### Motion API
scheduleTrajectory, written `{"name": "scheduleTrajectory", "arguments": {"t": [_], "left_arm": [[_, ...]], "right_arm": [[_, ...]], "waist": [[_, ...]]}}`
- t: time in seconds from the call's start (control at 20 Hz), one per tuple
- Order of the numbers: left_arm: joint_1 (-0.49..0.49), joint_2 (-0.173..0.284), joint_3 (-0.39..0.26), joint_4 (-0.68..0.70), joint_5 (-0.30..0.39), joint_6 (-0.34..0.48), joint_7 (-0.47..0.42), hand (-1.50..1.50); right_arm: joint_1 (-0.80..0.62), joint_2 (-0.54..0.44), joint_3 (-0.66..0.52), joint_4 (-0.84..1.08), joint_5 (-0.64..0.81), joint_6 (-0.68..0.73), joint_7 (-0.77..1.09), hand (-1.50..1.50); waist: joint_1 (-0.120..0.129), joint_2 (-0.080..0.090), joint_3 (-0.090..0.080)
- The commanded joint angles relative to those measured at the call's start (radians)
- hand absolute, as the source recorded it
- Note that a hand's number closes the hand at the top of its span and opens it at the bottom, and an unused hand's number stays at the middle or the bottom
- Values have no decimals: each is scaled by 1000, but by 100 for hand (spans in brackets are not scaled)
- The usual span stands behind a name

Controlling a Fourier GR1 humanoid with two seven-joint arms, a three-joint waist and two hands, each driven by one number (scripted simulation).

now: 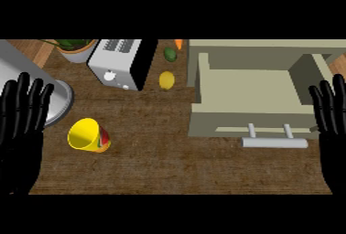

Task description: Pick up the cup, place it into the drawer and close the drawer

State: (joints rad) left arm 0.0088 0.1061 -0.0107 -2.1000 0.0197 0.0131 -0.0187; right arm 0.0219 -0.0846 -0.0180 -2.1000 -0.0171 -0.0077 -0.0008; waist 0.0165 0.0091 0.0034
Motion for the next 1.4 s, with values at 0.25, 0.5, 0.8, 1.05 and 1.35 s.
{"name": "scheduleTrajectory", "arguments": {"t": [0.25, 0.5, 0.8, 1.05, 1.35], "left_arm": [[17, 232, 101, 82, 417, -466, -109, -150], [-8, 287, 220, 334, 697, -519, 69, -150], [-108, 304, 234, 552, 607, -603, 36, -150], [-122, 294, 261, 753, 465, -698, -122, -150], [-193, 283, 264, 994, 306, -701, -272, -150]], "right_arm": [[-28, 7, 39, 5, 34, 10, -50, -150], [-41, -49, 63, 78, -27, 107, 62, -150], [-161, -53, 12, 129, -63, 107, 137, -150], [-210, -100, -43, 173, -92, 154, 122, -150], [-240, -70, -25, 180, -65, 126, 135, -150]], "waist": [[-10, -8, -7], [-17, -5, -5], [-19, -8, -4], [-20, -8, -4], [-20, -8, -4]]}}
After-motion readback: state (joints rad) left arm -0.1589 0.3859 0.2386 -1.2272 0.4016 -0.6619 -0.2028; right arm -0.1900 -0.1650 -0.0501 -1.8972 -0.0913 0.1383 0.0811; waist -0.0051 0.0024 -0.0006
